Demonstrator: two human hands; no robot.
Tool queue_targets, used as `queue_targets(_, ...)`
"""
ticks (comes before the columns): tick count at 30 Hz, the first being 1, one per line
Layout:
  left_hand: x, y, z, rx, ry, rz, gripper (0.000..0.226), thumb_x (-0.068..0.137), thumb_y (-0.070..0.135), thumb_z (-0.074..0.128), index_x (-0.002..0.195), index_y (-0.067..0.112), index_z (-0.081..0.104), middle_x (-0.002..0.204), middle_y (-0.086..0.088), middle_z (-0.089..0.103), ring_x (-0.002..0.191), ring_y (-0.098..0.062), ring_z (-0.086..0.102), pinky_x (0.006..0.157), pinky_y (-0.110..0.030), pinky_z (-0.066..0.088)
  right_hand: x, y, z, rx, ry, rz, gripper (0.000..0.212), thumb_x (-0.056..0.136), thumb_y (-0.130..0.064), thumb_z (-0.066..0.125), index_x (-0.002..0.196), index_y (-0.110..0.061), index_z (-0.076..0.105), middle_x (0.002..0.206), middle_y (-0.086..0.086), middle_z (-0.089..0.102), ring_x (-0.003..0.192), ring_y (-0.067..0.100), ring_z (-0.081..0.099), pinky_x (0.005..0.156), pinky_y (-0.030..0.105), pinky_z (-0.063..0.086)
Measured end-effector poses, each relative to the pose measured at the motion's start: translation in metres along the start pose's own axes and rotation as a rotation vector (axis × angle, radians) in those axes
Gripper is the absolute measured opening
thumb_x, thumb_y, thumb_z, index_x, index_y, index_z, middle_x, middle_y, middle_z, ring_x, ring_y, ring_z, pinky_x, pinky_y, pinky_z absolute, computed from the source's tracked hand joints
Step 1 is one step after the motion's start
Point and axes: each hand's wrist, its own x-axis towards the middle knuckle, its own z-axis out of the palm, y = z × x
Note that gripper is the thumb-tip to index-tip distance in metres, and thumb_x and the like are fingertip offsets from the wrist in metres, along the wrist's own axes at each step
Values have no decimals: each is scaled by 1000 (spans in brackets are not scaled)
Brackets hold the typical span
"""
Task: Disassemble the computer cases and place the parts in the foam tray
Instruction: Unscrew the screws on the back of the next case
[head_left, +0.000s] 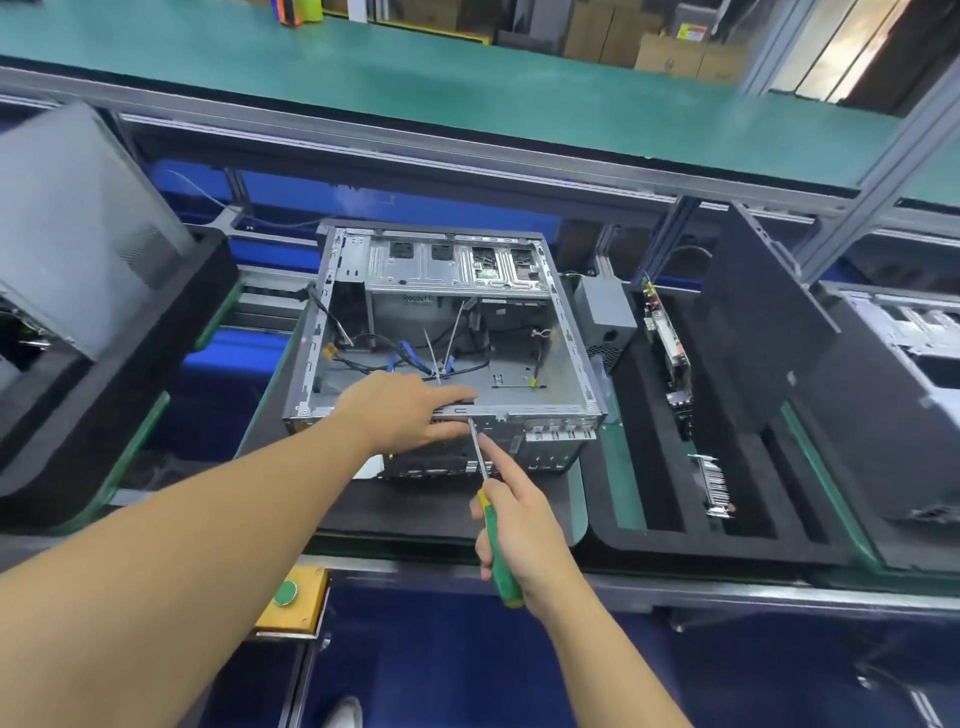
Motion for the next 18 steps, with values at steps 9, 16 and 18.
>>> queue_targets(9,1,-1,2,-12,2,1,84,66,91,-5,138,62,26,68,9,36,68,-21,51,59,-33,42,1,1,3,7,12,10,59,100,-19,33,115,-72,55,72,-3,52,44,16,39,43,27,39)
queue_targets(16,1,-1,2,0,10,8,84,68,93,-2,139,61,29,64,11,39,66,-19,51,56,-32,39,-1,0,2,15,27,14,58,101,-19,33,116,-71,56,71,-3,51,44,16,38,43,28,40)
queue_targets(18,1,-2,2,5,12,8,82,69,93,0,139,60,29,63,11,38,66,-19,50,56,-32,39,-2,0,2,19,28,22,58,102,-19,33,117,-70,56,72,-2,50,44,16,37,42,28,40)
